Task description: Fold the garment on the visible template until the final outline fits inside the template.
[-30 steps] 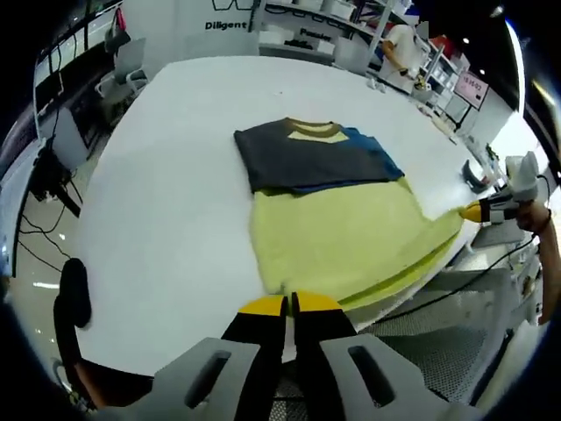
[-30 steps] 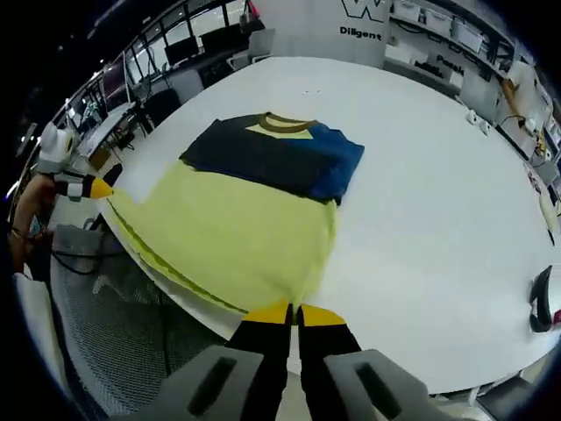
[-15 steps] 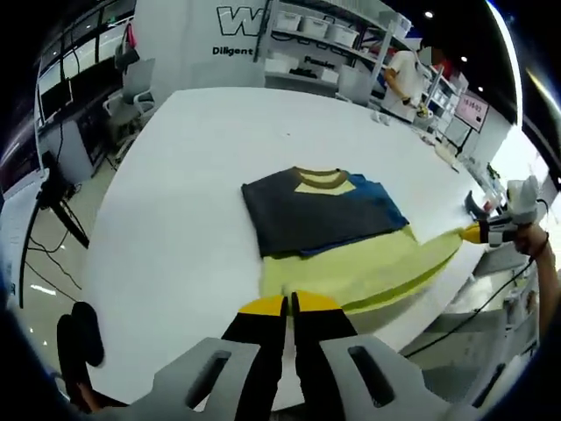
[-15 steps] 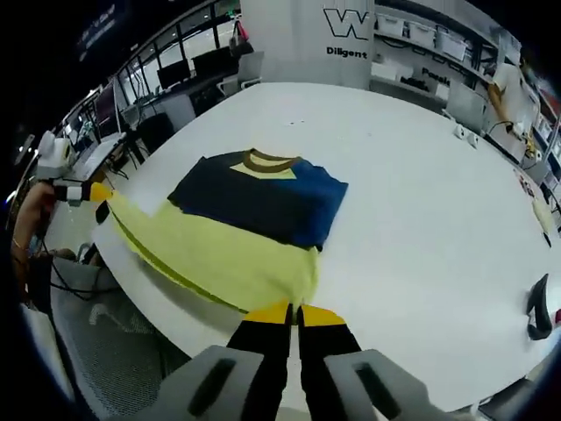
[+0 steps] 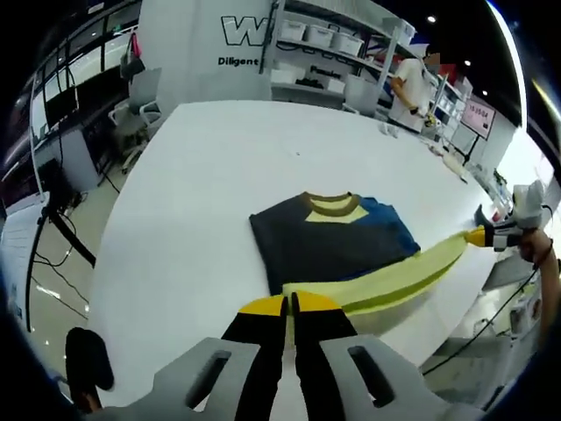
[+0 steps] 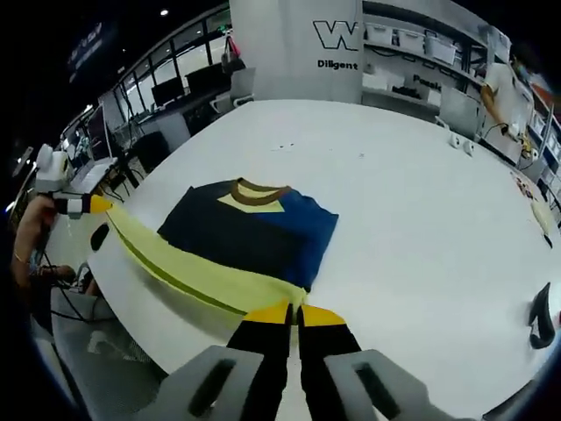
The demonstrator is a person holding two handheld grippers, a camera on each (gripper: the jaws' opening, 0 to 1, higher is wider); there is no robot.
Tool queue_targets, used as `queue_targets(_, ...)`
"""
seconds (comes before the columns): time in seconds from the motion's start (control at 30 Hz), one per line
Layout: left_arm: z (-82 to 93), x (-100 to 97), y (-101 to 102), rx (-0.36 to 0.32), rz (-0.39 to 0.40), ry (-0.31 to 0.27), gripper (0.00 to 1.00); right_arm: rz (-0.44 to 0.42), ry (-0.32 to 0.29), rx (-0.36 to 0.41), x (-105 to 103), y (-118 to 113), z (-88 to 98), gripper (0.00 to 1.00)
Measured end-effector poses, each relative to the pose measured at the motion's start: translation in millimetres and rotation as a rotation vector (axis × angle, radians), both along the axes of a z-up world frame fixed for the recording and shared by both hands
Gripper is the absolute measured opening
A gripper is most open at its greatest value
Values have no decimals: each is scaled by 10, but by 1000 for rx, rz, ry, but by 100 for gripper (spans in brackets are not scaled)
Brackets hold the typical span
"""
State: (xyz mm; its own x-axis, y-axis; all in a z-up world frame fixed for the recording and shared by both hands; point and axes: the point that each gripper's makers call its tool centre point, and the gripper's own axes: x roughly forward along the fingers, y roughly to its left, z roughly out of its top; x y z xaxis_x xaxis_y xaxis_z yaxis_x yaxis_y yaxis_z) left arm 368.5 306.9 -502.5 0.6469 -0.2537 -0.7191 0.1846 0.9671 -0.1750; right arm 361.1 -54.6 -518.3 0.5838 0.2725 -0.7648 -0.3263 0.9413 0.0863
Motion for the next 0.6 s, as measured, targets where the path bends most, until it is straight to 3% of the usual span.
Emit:
queue_targets(0.23,22,185,6,-2,11,-10,1,-5,-1,9,156,12,9,0)
queue_targets(0.37,51,382,10,18,9,-18,1,-2,-14,8,363,50,51,0)
queue_targets(0.5,75,517,-3,-2,21,-20,1,0,-21,-42,488,9,35,0)
queue_targets(0.6,89,597,-1,1,26,-23,1,-5,-25,-31,552,16,47,0)
